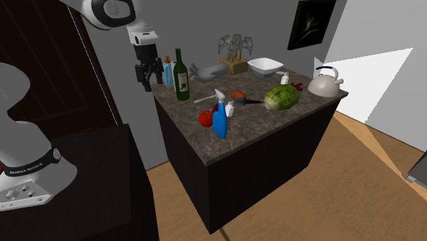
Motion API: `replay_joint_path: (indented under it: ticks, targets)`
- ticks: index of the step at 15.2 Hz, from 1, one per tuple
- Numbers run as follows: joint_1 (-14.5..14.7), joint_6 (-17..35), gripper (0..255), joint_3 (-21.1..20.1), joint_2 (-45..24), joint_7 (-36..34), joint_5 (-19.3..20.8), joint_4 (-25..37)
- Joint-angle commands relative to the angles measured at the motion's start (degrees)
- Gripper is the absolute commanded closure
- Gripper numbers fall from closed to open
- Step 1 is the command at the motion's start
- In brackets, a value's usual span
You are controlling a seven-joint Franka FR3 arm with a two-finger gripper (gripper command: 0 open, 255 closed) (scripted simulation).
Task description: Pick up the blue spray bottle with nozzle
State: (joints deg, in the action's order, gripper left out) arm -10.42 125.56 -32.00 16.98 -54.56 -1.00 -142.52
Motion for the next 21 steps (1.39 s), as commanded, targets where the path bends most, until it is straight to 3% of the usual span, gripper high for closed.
replay_joint_path:
  ticks: [1, 4, 6, 11, 16, 21]
  targets:
    - [-2.4, 3.0, 0, -3.2, -5.3, -8.5, 4.7, 2.2]
    - [-5.4, 4.9, 0, -6.4, -14.2, -21.9, 14.7, 6.9]
    - [-5.7, 4.8, 0, -6.8, -20.4, -30.9, 22.1, 10.8]
    - [-1.5, 1.3, 0, -2.5, -34.3, -48.8, 36.5, 21.8]
    - [4.1, -3.1, 0, 3.5, -45.4, -60.1, 44.1, 33.9]
    - [8.5, -7.7, 0, 8.9, -55.4, -67.5, 47.9, 47.2]
